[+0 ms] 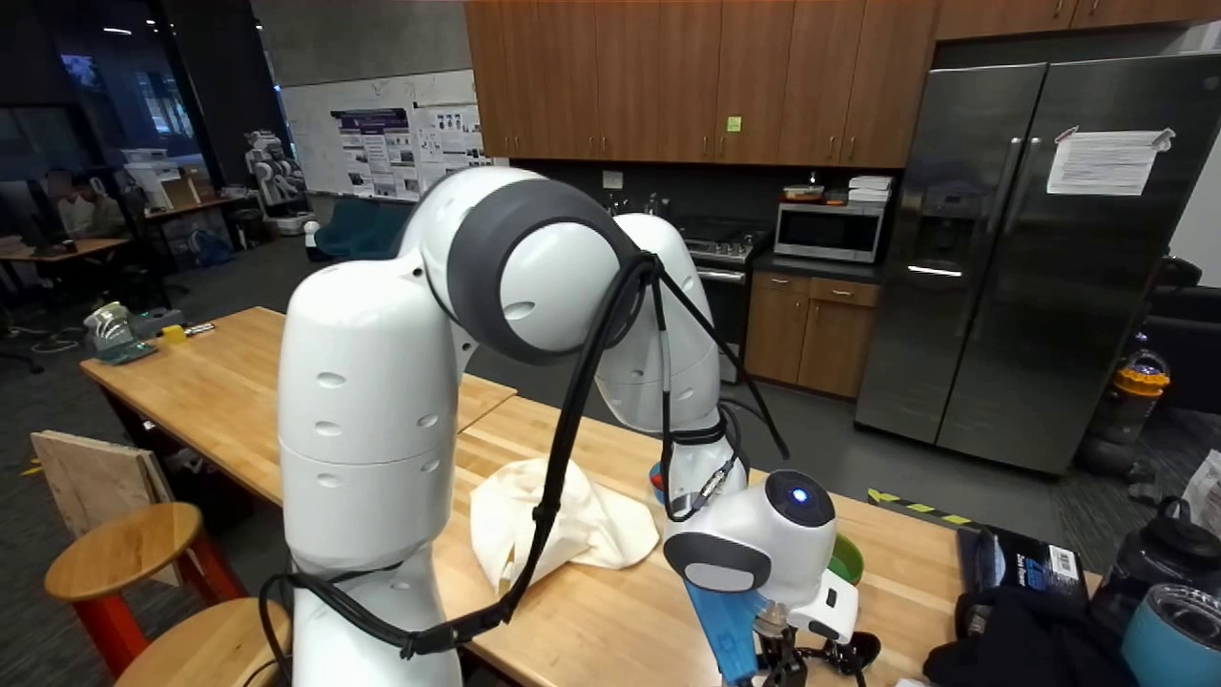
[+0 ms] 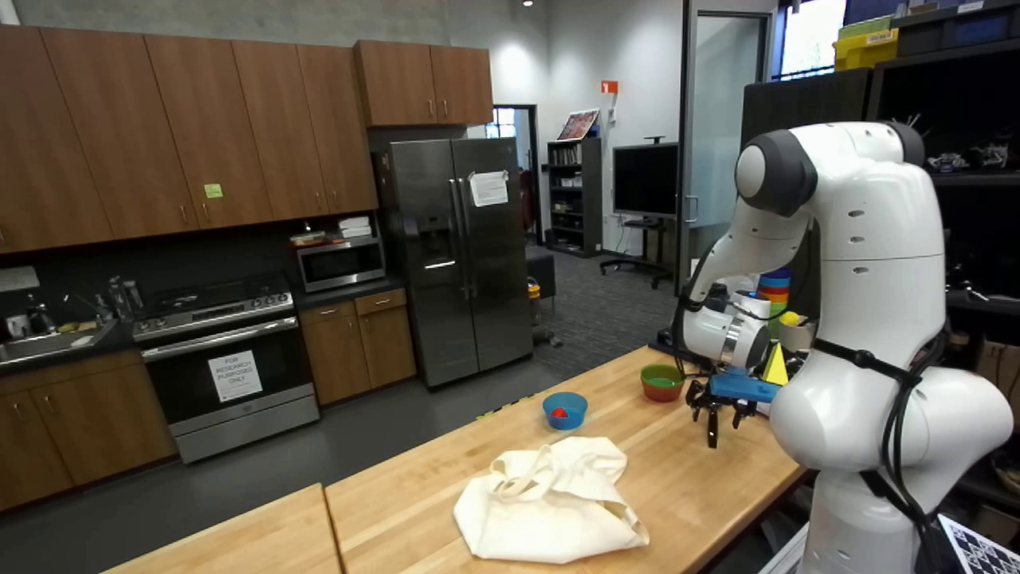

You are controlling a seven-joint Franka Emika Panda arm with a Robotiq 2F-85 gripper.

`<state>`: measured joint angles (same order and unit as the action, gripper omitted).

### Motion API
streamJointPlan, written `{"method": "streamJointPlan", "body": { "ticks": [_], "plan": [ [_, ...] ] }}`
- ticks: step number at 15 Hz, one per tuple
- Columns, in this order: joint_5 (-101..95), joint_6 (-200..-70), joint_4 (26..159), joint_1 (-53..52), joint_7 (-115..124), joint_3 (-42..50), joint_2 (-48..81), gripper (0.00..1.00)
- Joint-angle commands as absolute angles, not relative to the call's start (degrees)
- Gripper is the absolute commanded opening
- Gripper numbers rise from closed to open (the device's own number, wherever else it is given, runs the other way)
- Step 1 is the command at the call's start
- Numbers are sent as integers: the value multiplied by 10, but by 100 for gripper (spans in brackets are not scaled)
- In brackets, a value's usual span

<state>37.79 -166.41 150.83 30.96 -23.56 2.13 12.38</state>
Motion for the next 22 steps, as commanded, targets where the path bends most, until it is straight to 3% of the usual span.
{"method": "streamJointPlan", "body": {
  "ticks": [1, 7, 10, 11, 12, 14, 15, 16, 22],
  "plan": [
    [337, -1757, 1526, 269, -178, 40, 130, 100],
    [334, -1902, 1523, 234, -188, 37, 167, 100],
    [306, -2011, 1512, 290, -167, -47, 177, 100],
    [288, -2023, 1511, 299, -158, -49, 175, 100],
    [246, -1982, 1527, 204, -104, 51, 167, 100],
    [232, -1988, 1520, 216, -95, 37, 167, 100],
    [303, -1996, 1510, 284, -165, -42, 171, 100],
    [302, -1996, 1509, 287, -166, -42, 171, 100],
    [501, -1986, 1485, 38, -267, 166, 176, 100]
  ]
}}
